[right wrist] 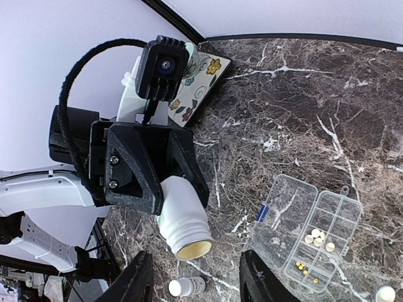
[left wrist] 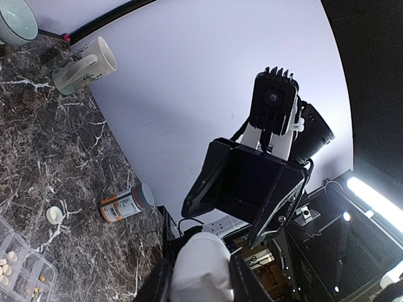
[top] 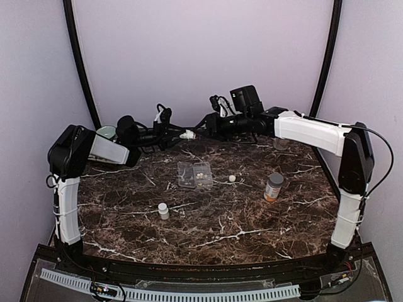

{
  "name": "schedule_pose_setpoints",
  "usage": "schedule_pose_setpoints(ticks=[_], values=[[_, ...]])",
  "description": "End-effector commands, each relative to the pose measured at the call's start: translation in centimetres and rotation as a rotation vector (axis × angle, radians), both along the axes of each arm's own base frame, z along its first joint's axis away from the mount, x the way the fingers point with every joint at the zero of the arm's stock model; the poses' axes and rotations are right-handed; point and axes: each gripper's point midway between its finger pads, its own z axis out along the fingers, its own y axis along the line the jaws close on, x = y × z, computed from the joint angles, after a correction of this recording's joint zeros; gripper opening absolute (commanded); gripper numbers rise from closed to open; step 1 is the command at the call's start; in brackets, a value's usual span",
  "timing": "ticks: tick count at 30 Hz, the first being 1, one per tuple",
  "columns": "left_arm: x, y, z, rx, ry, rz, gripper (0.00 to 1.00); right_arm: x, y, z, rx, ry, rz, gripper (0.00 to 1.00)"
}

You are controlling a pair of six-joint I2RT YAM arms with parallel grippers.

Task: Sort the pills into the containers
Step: Pass from the left arm to the right

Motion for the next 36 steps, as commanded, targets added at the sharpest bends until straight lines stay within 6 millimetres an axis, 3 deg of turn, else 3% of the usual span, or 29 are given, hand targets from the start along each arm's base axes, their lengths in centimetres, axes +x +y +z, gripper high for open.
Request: schedule_pose_setpoints(ticks=[1, 26, 36], values=[[-0.1, 0.3, 2.2, -0.032, -0.075, 0.005, 0.00, -0.7, 0.9, 1.4, 0.070, -0.013, 0.038, 0.48], [-0.3, 0.3, 2.3, -0.038, -0.076, 0.000, 0.00, -0.2, 3.1, 0.9, 0.090, 0.014, 0.083, 0.48], [-0.3, 0.2, 2.2, -0.042, -0.074, -0.005, 0.00, 0.0, 3.5, 1.0, 0.099, 0.018, 0.094, 0.38]])
